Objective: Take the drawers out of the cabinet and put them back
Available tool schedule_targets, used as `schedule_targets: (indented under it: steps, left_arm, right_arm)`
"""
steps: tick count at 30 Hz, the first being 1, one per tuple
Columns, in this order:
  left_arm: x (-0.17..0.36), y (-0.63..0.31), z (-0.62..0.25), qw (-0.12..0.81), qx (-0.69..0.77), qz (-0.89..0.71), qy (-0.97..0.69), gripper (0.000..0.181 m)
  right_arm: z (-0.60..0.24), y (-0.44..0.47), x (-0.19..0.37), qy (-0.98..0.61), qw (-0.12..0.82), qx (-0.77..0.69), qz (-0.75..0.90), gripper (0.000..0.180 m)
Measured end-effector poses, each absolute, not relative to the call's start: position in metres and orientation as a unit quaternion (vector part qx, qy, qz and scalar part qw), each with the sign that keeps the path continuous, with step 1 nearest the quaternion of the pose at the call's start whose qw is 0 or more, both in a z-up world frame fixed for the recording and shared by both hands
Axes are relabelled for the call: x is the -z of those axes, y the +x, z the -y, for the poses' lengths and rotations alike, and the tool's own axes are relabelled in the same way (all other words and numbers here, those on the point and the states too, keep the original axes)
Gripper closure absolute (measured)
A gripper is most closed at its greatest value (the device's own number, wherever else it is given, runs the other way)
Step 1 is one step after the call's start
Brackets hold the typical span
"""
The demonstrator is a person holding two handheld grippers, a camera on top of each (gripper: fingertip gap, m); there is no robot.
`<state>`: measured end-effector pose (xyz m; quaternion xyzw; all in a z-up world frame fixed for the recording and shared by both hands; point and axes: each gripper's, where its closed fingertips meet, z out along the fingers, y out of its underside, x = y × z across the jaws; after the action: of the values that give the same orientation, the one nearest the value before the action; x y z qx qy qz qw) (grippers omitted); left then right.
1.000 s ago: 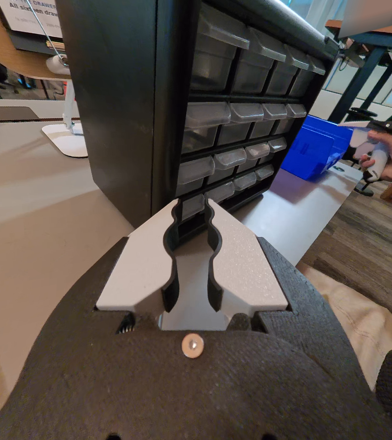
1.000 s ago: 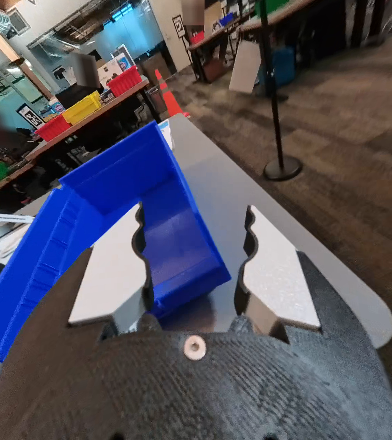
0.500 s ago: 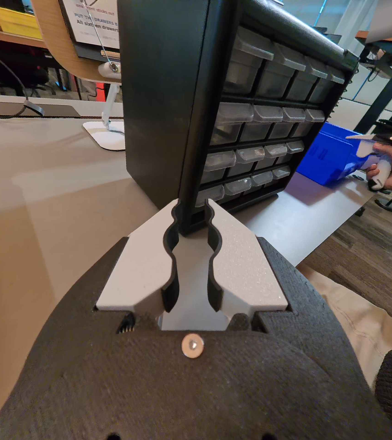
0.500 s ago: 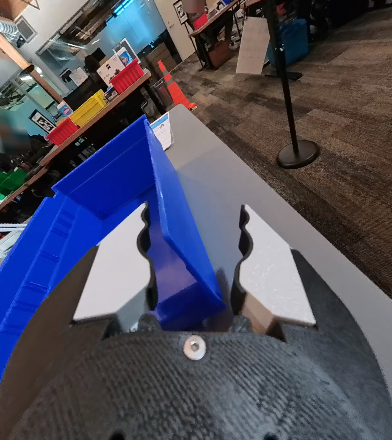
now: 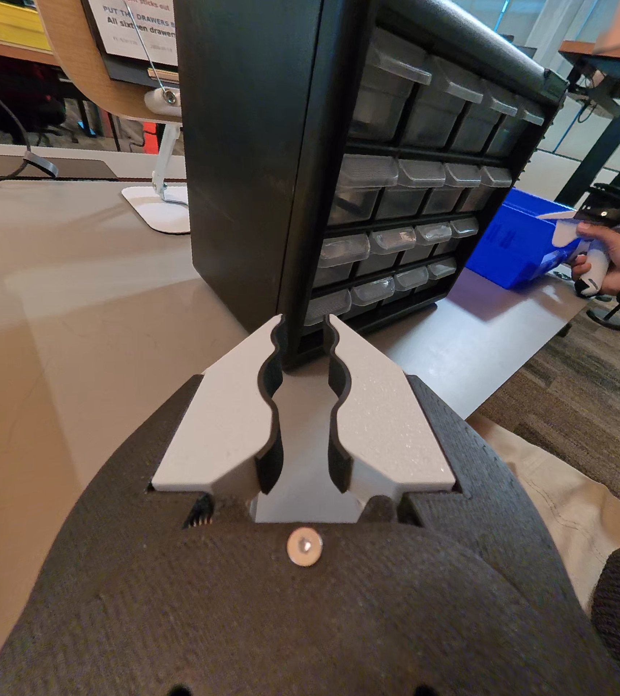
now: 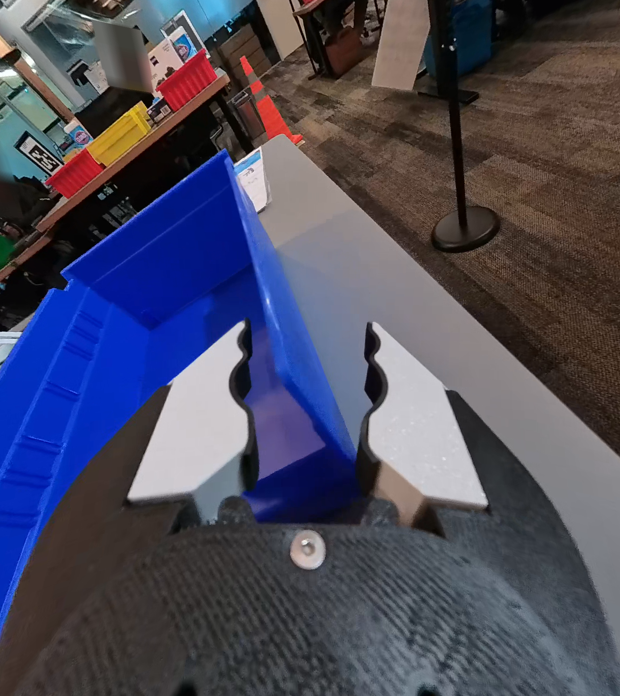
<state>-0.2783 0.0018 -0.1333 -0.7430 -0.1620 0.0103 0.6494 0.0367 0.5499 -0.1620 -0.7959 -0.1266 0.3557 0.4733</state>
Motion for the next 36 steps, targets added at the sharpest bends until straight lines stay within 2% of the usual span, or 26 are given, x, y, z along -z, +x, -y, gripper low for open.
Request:
schedule_targets:
  steps: [7,22,26,36]
  left_arm:
    - [0.133,-0.278,-0.002,0.650,-0.010,0.162,-0.743,0.164]
    - [0.134,-0.278,-0.002,0.648,-0.009,0.162,-0.744,0.164]
    - [0.135,-0.278,-0.002,0.647,-0.009,0.162,-0.745,0.164]
    - [0.135,-0.278,-0.002,0.646,-0.010,0.162,-0.746,0.164]
  right_arm:
    - [-0.554,0.043,0.165,-0.799,0.461,-0.372,0.099,0.131]
    - [-0.553,0.040,0.158,-0.790,0.493,-0.335,0.144,0.138]
    - [-0.550,0.033,0.159,-0.789,0.494,-0.321,0.175,0.134]
    - [-0.549,0.029,0.158,-0.783,0.486,-0.341,0.185,0.161]
